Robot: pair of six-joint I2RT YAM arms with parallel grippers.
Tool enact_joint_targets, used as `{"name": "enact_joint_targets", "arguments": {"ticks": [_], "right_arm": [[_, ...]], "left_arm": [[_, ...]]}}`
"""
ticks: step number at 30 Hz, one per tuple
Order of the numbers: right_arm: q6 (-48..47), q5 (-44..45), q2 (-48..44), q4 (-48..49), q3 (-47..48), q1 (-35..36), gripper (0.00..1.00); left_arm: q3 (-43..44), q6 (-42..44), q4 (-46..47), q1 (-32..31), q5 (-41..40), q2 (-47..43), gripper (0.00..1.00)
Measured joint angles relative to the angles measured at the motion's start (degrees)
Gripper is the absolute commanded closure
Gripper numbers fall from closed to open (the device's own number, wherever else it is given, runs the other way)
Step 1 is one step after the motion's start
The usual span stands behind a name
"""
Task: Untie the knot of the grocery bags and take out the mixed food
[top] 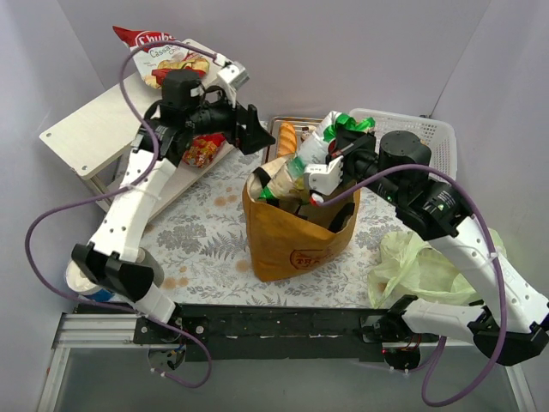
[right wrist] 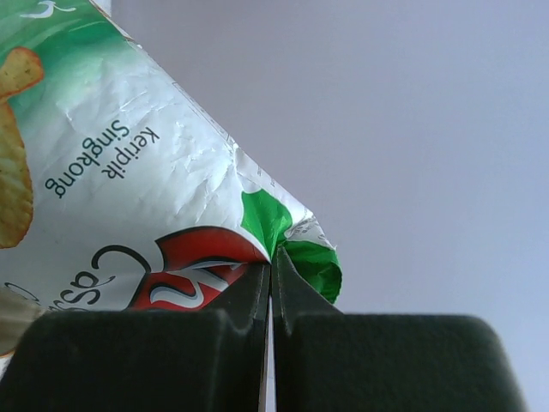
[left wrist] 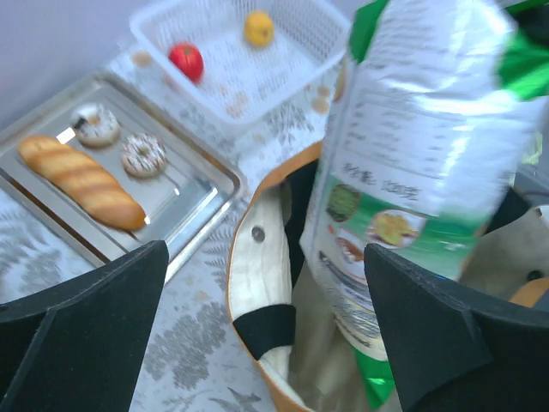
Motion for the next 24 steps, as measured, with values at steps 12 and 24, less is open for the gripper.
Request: {"name": "enact_joint_targets", "arguments": {"ticks": [12, 24], "right_arm": [[-0.85, -5.25, 9.92, 8.92, 3.45, -2.73, 0.99], [0.81, -8.48, 10.91, 13.46, 3.56, -2.78, 0.99]], "left_arm": [[0.39, 3.5, 2.95, -4.37, 7.23, -4.35, 0.02], [-1.81, 10.08, 5.7, -5.18, 5.27, 2.73, 0.02]]}}
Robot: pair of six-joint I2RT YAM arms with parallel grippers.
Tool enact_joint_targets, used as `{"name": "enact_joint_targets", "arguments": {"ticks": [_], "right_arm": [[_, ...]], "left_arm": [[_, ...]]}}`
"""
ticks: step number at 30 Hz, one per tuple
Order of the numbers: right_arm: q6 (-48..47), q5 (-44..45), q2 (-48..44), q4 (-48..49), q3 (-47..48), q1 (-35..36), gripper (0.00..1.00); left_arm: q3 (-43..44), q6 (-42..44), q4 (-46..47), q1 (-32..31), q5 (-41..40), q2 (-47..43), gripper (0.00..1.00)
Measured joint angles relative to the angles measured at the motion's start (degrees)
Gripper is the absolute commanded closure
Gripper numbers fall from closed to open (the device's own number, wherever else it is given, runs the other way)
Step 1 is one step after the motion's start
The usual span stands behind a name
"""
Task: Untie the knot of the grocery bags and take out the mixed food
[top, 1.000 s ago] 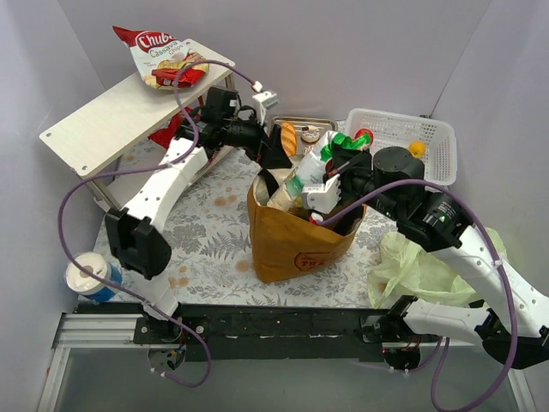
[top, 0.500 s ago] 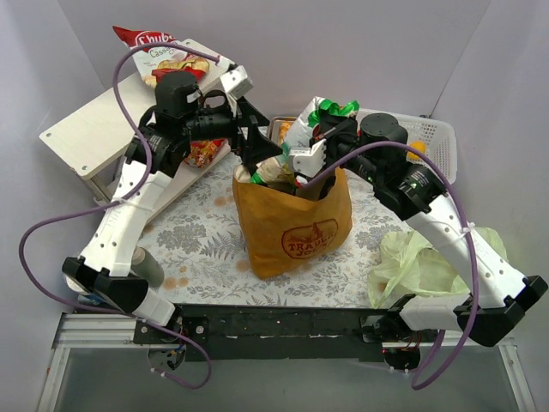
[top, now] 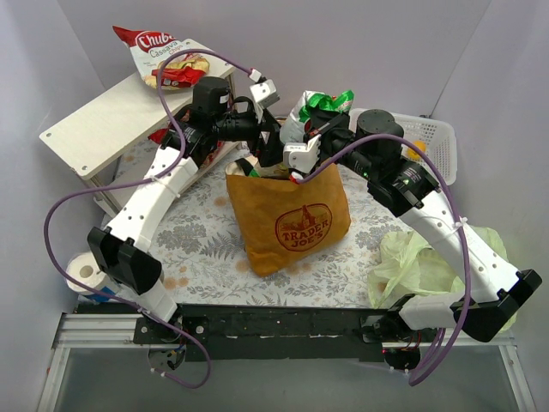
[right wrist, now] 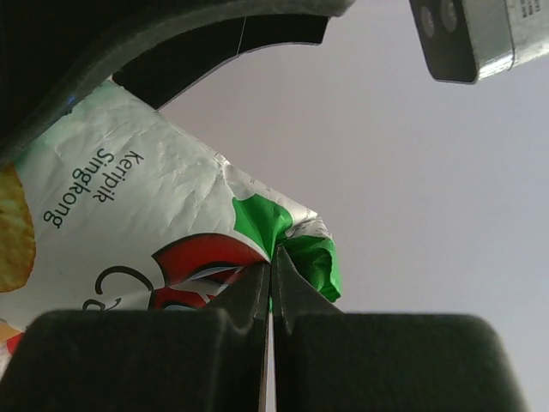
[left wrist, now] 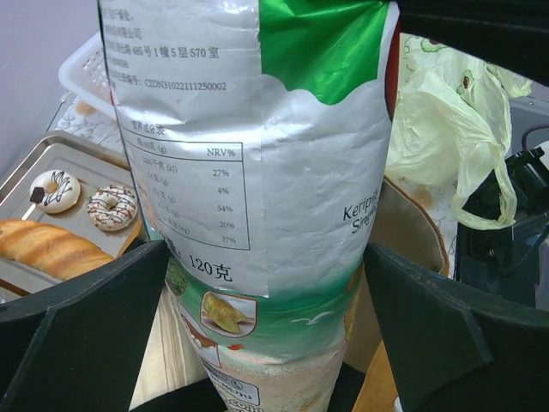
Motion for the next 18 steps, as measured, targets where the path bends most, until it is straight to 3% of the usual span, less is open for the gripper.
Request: {"name": "enact_joint_targets", "arguments": {"ticks": [1, 5, 8, 9, 12, 13, 14, 17, 18], "right_arm": [[0.13, -0.17, 0.0, 0.26, 0.0, -0.02, 0.99], [1.16, -0.35, 0.0, 1.01, 0.0, -0.07, 0.99], [1.4, -0.26, 0.0, 1.05, -0.02, -0.07, 0.99], [1.44, -0.24, 0.0, 1.05, -0.04, -0.09, 0.99], [1.38, -0.26, 0.0, 1.38, -0.39, -0.17, 0.99], [1.31, -0.28, -0.02, 1.79, -0.7, -0.15, 0.74], [1.31, -0.33, -0.07, 2.84, -1.16, -0.15, 0.58], [3.72, 0.02, -1.09, 10.45, -3.52, -0.04, 0.34], [5.22, 0.44, -1.6, 13.0, -4.11, 0.0, 0.32]], "left_arm": [[0.02, 0.26, 0.22, 0.0, 0.59, 0.11, 0.03], [0.35, 0.74, 1.07, 0.02, 3.21, 1.25, 0.42], [1.46, 1.05, 1.31, 0.04, 4.87, 2.69, 0.61], [1.75, 0.96, 1.29, 0.04, 5.16, 3.08, 0.78], [2.14, 1.18, 1.09, 0.31, 5.25, 3.78, 1.0], [2.14, 1.29, 0.66, 0.42, 5.2, 3.89, 1.0], [2.14, 0.96, 0.39, 0.5, 5.14, 3.93, 1.0], [1.88, -0.94, -0.63, 1.2, 4.46, 4.26, 1.0], [1.81, -1.68, -0.35, 1.6, 4.68, 4.31, 1.0]]}}
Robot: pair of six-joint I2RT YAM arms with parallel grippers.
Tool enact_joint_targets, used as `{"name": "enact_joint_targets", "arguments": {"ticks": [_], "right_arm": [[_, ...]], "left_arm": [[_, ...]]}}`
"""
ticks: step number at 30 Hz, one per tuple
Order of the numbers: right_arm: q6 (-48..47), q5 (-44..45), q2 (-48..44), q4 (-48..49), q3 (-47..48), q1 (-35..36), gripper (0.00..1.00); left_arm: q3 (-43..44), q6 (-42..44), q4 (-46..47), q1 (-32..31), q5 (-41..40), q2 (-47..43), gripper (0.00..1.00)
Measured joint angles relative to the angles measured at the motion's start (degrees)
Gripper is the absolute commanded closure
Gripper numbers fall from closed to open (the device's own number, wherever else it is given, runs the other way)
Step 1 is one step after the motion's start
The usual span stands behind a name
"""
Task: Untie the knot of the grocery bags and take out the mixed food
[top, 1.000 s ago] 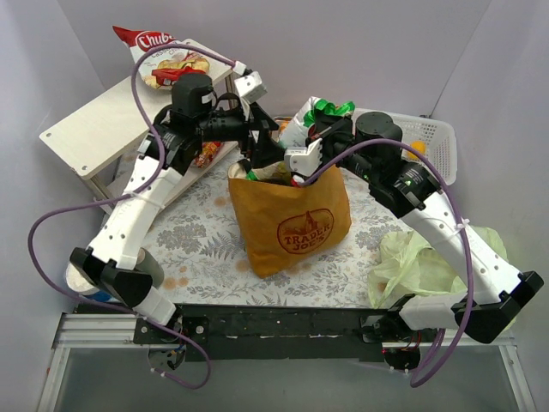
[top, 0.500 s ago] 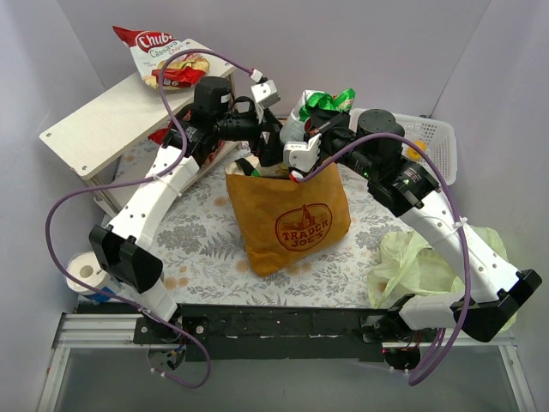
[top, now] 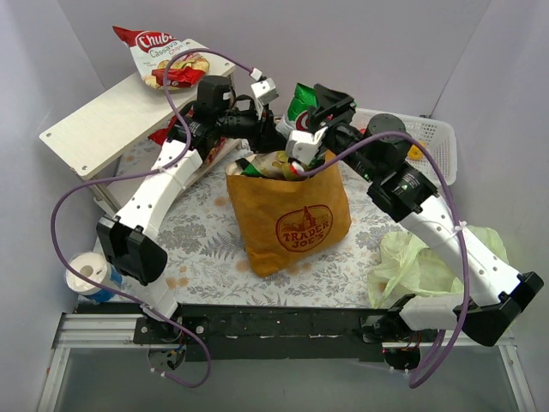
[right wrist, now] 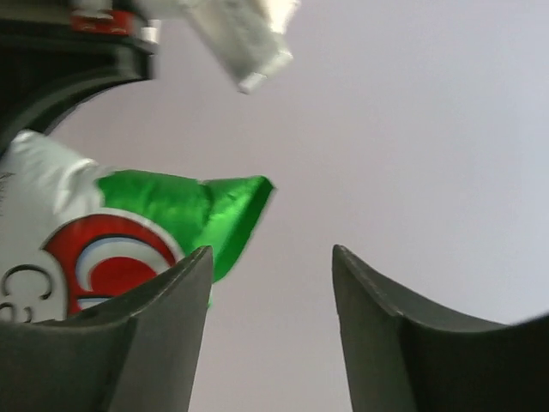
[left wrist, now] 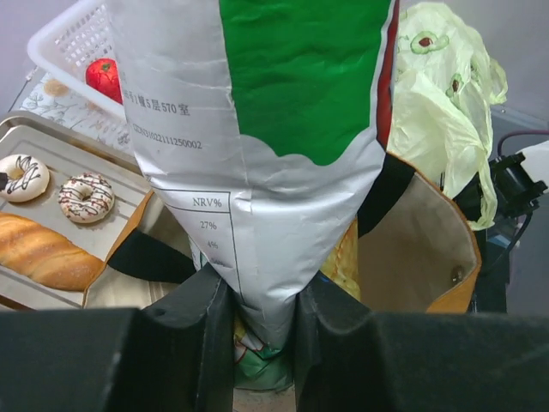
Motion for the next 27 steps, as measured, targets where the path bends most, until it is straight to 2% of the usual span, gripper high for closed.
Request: {"name": "enact_joint_targets", "arguments": {"ticks": [7, 14, 21, 27], "right_arm": [[14.97, 5.42, 1.33, 11.32, 7.93, -2.91, 0.3], [21.94, 8.02, -0.07, 17.11, 9.01, -7.08, 0.3], [26.05, 9.77, -0.33, 17.59, 2.23, -8.24, 0.3], [28.68, 10.29, -0.33, 17.97, -2.32, -9.11, 0.3]], "left_arm": [[0.02, -10.64, 6.03, 5.31, 2.93, -1.99, 1.0], [2.51, -23.8, 14.56, 19.74, 4.48, -6.14, 1.0], [1.44, -33.16, 19.63, 37.81, 4.92, -12.22, 1.0], [-2.05, -45.22, 23.96, 61.37, 5.05, -16.96, 1.0]]}}
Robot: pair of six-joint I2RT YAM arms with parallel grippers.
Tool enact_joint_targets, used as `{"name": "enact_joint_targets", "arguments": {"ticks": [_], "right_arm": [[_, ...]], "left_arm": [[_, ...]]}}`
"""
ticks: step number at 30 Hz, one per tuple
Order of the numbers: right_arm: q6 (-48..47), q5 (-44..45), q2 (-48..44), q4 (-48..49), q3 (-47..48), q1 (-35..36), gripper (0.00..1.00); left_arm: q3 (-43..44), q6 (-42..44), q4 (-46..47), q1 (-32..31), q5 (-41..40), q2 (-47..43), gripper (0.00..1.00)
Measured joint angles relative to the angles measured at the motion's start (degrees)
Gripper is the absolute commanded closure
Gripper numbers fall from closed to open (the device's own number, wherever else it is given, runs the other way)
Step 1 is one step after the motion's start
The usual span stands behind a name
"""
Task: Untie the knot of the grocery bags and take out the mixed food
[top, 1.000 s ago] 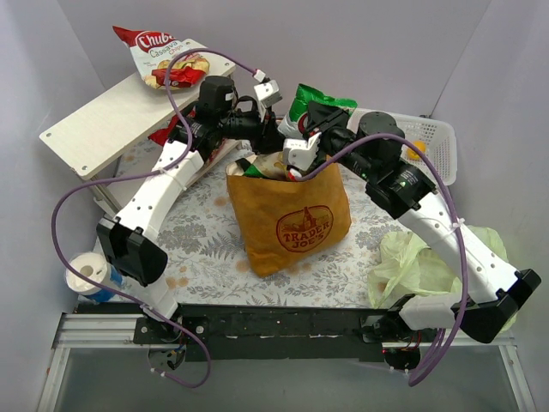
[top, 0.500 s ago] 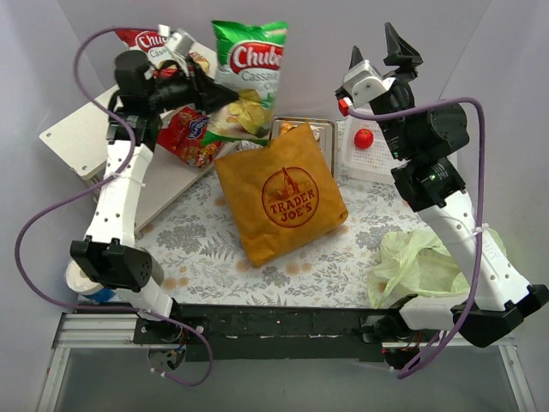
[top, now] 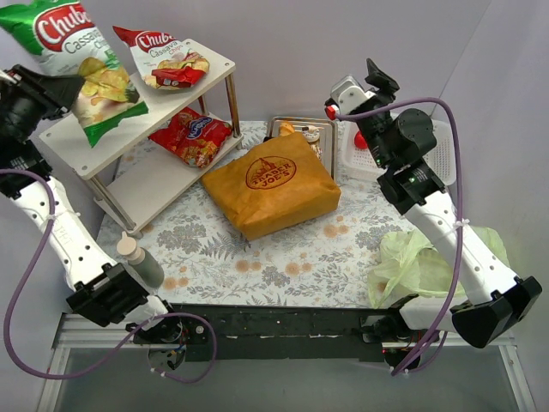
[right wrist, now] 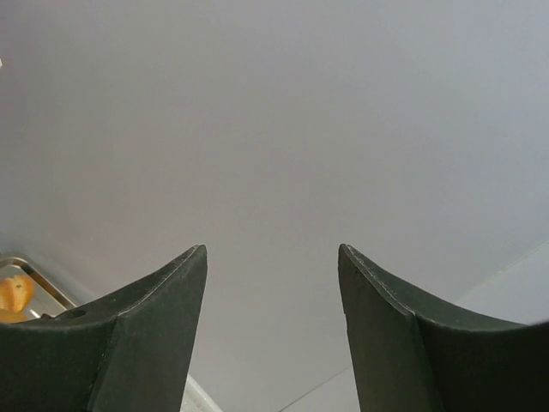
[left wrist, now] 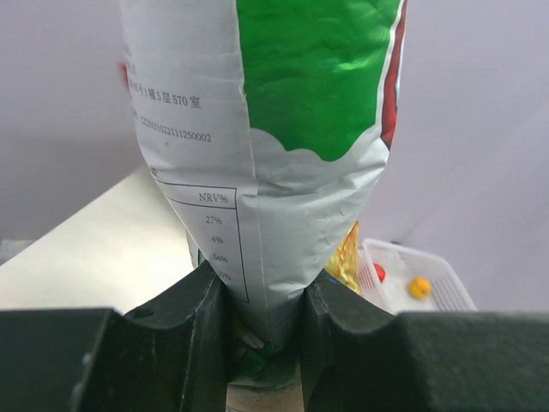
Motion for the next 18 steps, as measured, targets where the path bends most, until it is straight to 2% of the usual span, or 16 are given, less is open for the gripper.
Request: {"name": "enact_joint_targets", "arguments": {"ticks": [3, 14, 18], "right_arm": [[0.96, -0.02, 0.0, 0.09, -1.14, -0.37, 0.3], [2.34, -0.07, -1.22, -0.39, -3.58, -0.72, 0.31], [2.32, -0.07, -1.36, -1.31, -3.58, -0.9, 0.31]], "left_arm": [[-2.36, -4.26, 1.68, 5.33, 1.2, -0.48, 1.0], [-10.19, -11.52, 2.8, 4.59, 4.57, 1.4, 1.0], [-10.19, -13.35, 3.96, 4.59, 4.44, 4.48, 0.94]]}}
